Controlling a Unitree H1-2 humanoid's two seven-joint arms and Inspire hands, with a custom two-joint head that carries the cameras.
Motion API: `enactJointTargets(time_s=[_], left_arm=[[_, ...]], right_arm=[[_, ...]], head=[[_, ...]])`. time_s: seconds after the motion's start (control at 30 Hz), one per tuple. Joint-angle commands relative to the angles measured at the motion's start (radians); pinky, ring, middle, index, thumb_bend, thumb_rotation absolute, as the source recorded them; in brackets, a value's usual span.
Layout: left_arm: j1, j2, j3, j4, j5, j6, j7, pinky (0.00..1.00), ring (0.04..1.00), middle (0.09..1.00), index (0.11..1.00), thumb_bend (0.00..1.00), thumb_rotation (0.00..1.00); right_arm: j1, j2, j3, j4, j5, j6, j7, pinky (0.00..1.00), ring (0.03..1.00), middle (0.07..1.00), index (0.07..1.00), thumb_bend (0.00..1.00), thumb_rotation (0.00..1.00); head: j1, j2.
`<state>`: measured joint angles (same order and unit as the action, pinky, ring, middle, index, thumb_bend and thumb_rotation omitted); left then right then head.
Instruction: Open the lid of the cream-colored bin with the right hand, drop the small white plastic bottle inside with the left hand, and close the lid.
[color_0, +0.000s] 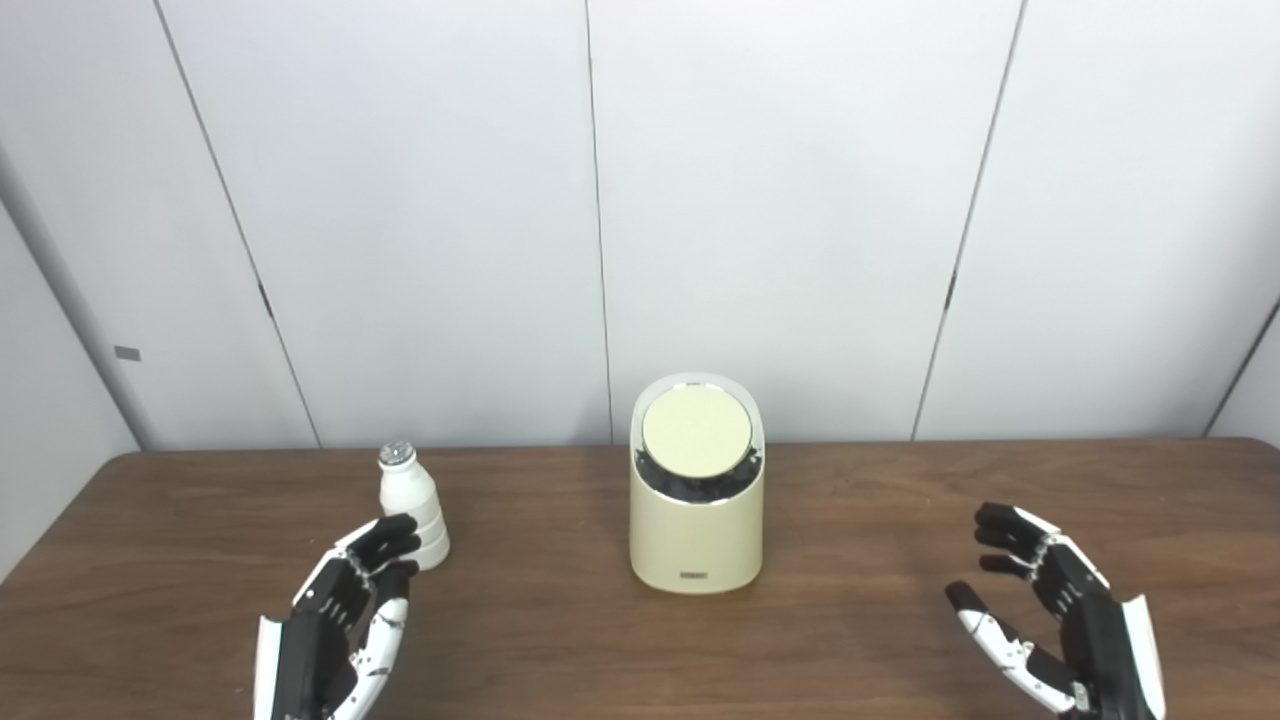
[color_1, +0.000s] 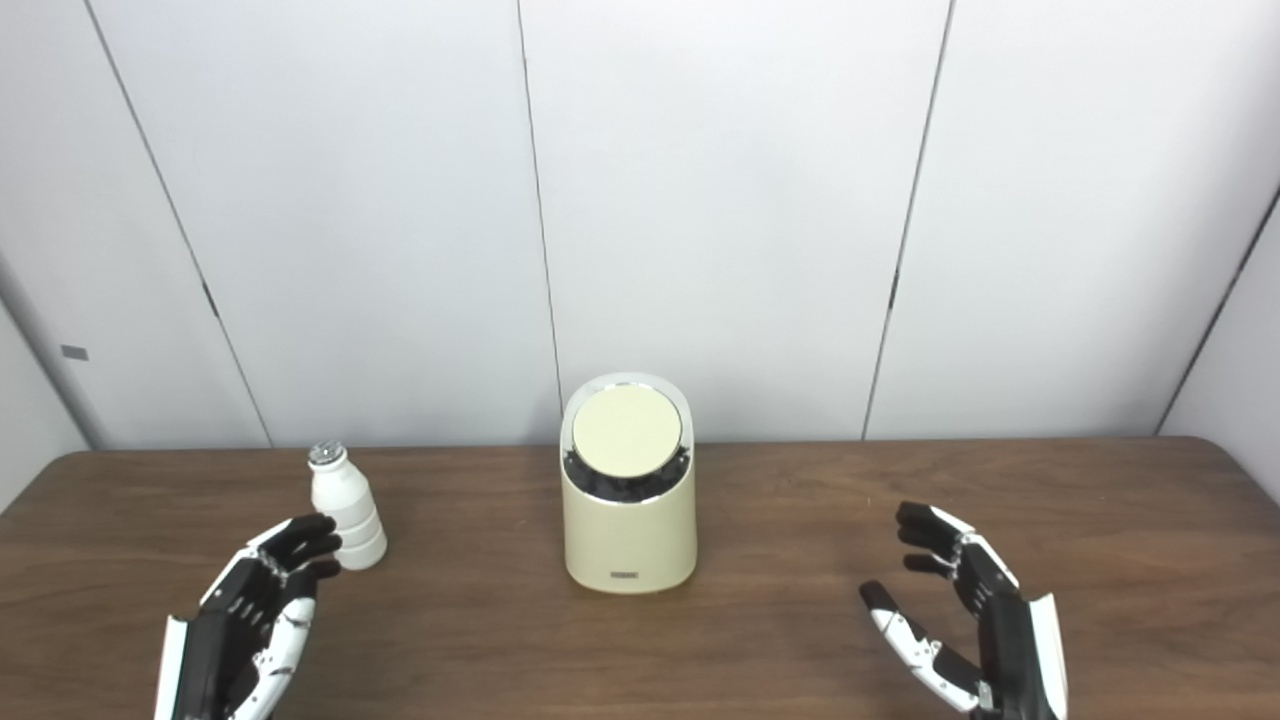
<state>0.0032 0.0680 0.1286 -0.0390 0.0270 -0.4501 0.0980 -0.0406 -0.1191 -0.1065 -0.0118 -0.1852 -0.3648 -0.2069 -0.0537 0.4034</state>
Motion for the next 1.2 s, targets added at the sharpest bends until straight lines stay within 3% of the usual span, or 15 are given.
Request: enactJointTargets(time_s=[0.0,0.1,0.47,0.6,0.7,0.8,0.87,0.9,1.03,1.17], left_arm=[[0.016,-0.001,0.001,0.010,-0.010,-0.020,0.005,0.67,0.736,0.759,0.734,0.26,0.41],[0.017,-0.001,0.001,0.009,-0.008,-0.020,0.006,0.67,0.739,0.760,0.732,0.26,0.40],[0.015,-0.010,0.001,0.006,-0.019,-0.020,0.008,0.67,0.733,0.755,0.725,0.27,0.38],[0.014,-0.010,0.000,0.007,-0.011,-0.020,0.011,0.67,0.730,0.752,0.724,0.27,0.39],[0.013,-0.010,-0.003,0.008,0.009,-0.020,0.023,0.67,0.732,0.753,0.725,0.27,0.41],[0.013,-0.011,-0.005,0.007,0.006,-0.020,0.024,0.67,0.730,0.750,0.721,0.27,0.40],[0.014,-0.011,-0.007,0.007,0.005,-0.020,0.026,0.67,0.731,0.751,0.723,0.27,0.41],[0.014,-0.011,-0.008,0.007,0.007,-0.020,0.027,0.67,0.731,0.751,0.723,0.27,0.41],[0.014,-0.013,-0.011,0.005,0.011,-0.020,0.031,0.66,0.725,0.749,0.721,0.26,0.40],[0.014,-0.014,-0.010,0.004,0.007,-0.020,0.032,0.66,0.721,0.747,0.717,0.27,0.40]], right_arm=[[0.007,-0.006,-0.006,0.002,-0.010,-0.030,0.000,0.64,0.730,0.746,0.727,0.26,0.25],[0.005,-0.010,-0.006,0.016,0.005,-0.042,0.005,0.66,0.742,0.755,0.732,0.26,0.21],[-0.002,-0.017,-0.011,0.033,0.002,-0.055,0.002,0.65,0.733,0.747,0.730,0.28,0.29],[-0.023,-0.029,-0.008,0.020,-0.013,-0.063,0.004,0.64,0.726,0.741,0.728,0.27,0.16],[-0.053,-0.066,0.010,-0.014,0.019,-0.045,0.062,0.69,0.764,0.780,0.768,0.30,0.40],[-0.095,-0.095,0.028,-0.098,0.050,0.041,0.128,0.76,0.830,0.838,0.815,0.34,0.64],[-0.122,-0.120,0.046,-0.161,0.055,0.116,0.177,0.83,0.898,0.900,0.880,0.52,0.87],[-0.132,-0.130,0.053,-0.185,0.058,0.147,0.197,0.86,0.918,0.920,0.900,0.57,0.93],[-0.215,-0.156,0.083,-0.293,0.002,0.336,0.260,0.99,0.995,0.995,0.992,0.87,1.00],[-0.292,-0.160,0.121,-0.341,-0.129,0.437,0.280,0.99,1.000,1.000,1.000,0.84,1.00]], head=[[-0.001,0.001],[0.000,0.003],[0.002,0.009],[0.003,0.007],[0.005,0.006],[0.006,0.006],[0.007,0.006],[0.006,0.006],[0.008,0.004],[0.010,0.006]])
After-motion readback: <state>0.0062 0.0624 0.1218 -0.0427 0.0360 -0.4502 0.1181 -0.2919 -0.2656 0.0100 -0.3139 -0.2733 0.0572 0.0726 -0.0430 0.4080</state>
